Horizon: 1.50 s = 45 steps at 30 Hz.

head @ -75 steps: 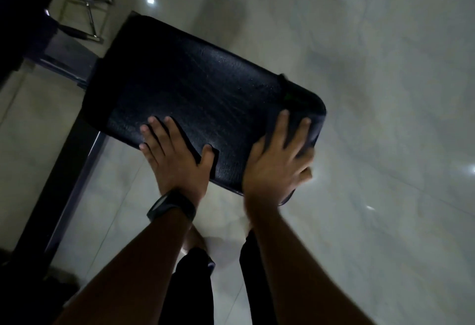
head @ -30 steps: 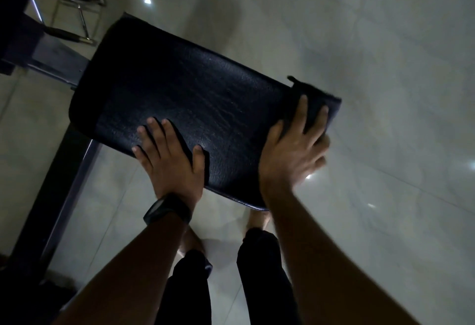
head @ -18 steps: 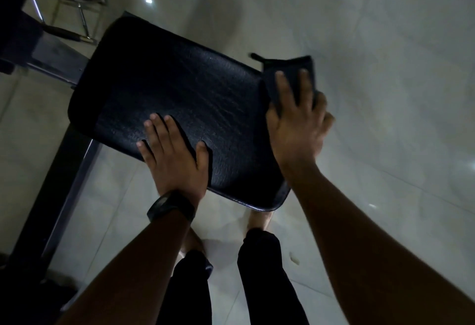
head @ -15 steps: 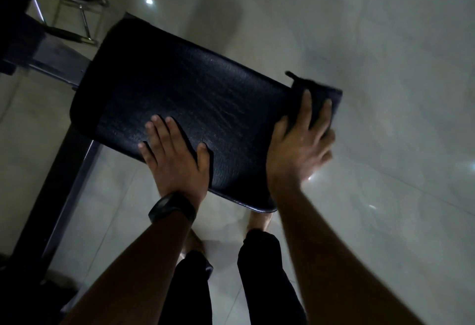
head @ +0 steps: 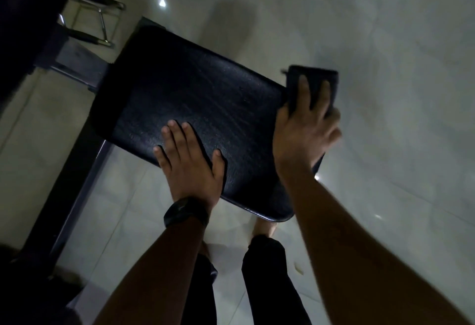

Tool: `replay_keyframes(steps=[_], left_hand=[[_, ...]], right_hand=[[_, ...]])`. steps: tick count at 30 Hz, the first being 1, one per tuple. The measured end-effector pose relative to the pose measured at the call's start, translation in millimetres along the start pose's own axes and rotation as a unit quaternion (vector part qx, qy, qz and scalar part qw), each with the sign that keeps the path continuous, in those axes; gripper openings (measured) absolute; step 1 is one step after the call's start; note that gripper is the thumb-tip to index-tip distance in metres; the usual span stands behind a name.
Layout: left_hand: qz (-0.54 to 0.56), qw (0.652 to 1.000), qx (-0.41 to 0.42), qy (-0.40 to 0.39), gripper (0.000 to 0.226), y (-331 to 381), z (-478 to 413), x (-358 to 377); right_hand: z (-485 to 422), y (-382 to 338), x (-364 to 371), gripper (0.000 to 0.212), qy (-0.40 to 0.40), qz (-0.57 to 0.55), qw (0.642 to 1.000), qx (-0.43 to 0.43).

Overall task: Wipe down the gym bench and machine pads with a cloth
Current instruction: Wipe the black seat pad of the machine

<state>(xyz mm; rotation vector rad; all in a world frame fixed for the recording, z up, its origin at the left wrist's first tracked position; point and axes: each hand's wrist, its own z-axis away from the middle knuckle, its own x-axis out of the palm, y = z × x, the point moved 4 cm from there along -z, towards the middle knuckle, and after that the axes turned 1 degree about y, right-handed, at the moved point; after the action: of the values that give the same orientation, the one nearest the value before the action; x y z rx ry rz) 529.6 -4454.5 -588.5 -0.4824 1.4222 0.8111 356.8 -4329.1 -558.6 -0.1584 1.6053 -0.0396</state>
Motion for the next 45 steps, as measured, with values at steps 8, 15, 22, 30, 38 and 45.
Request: replay_keyframes(steps=[8, 15, 22, 30, 38, 45], left_hand=[[-0.012, 1.000, 0.001, 0.010, 0.081, -0.7, -0.3, 2.0], [-0.012, 1.000, 0.000, 0.003, 0.080, -1.0, -0.1, 3.7], [-0.010, 1.000, -0.001, 0.003, 0.081, -0.1, -0.1, 2.4], [0.003, 1.000, 0.000, 0.001, 0.080, -0.1, -0.1, 2.0], [-0.020, 1.000, -0.003, -0.004, 0.076, -1.3, -0.7, 6.1], [0.004, 1.000, -0.002, -0.003, 0.074, -0.3, -0.2, 3.5]], right_hand=[[63.8, -52.5, -0.4, 0.063, -0.069, 0.012, 0.937, -0.341], [14.9, 26.9, -2.1, 0.062, -0.002, -0.005, 0.998, 0.064], [76.5, -12.8, -7.7, 0.070, -0.062, -0.010, 0.993, -0.095], [33.7, 14.5, -6.1, 0.062, -0.010, -0.005, 0.999, 0.045], [59.7, -72.1, 5.5, 0.065, -0.089, 0.018, 0.911, -0.402], [39.1, -32.1, 2.5, 0.062, -0.022, 0.001, 0.997, -0.077]])
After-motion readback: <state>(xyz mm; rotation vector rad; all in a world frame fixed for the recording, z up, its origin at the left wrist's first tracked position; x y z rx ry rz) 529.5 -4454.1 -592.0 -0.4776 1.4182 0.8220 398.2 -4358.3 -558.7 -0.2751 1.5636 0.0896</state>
